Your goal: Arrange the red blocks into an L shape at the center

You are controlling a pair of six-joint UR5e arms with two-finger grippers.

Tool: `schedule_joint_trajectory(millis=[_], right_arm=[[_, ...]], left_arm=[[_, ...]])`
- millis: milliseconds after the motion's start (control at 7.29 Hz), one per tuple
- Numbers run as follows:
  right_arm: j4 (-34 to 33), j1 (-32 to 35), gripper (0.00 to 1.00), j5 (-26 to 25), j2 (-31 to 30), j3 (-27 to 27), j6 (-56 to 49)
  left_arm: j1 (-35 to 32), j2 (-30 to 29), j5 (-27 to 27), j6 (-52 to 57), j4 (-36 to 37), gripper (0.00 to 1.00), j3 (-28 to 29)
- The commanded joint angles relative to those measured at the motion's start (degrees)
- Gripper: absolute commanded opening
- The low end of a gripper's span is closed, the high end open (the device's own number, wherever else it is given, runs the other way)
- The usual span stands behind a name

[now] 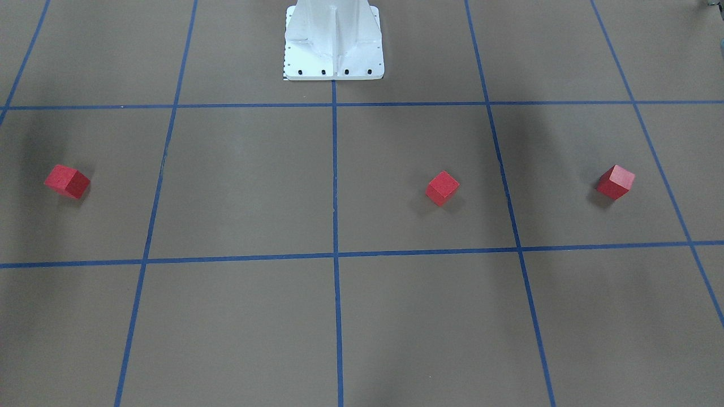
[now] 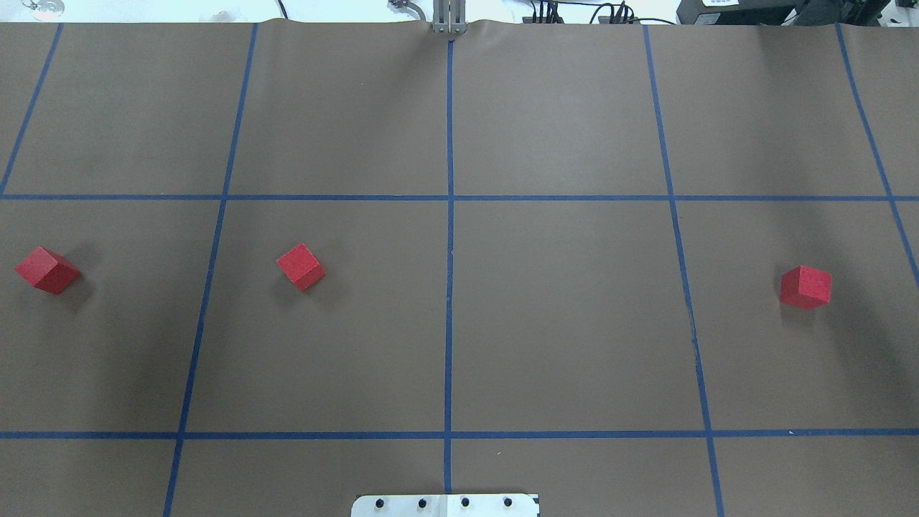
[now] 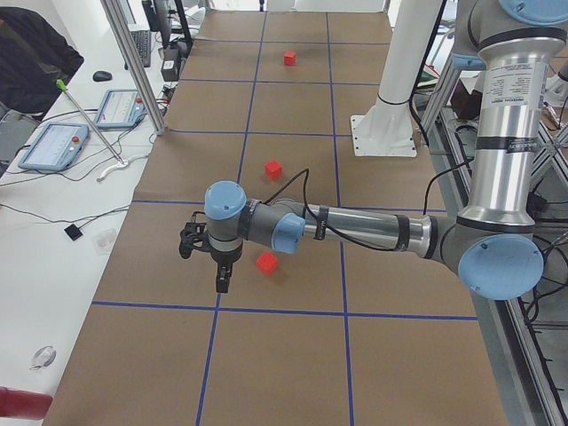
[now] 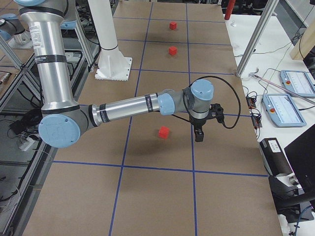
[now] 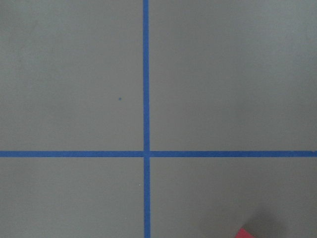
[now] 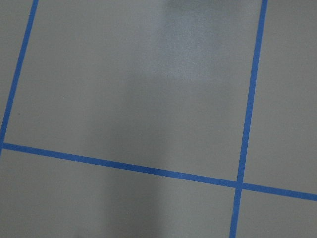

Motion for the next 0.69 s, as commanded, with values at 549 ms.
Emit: schedule_joint_trajectory(millis=[549], right_arm=[[-0.76, -15.52, 1.0, 1.04, -5.13, 4.57, 9.68]], left_arm=[[0.92, 0.96, -2.15, -0.02, -0.21, 1.0, -0.01]])
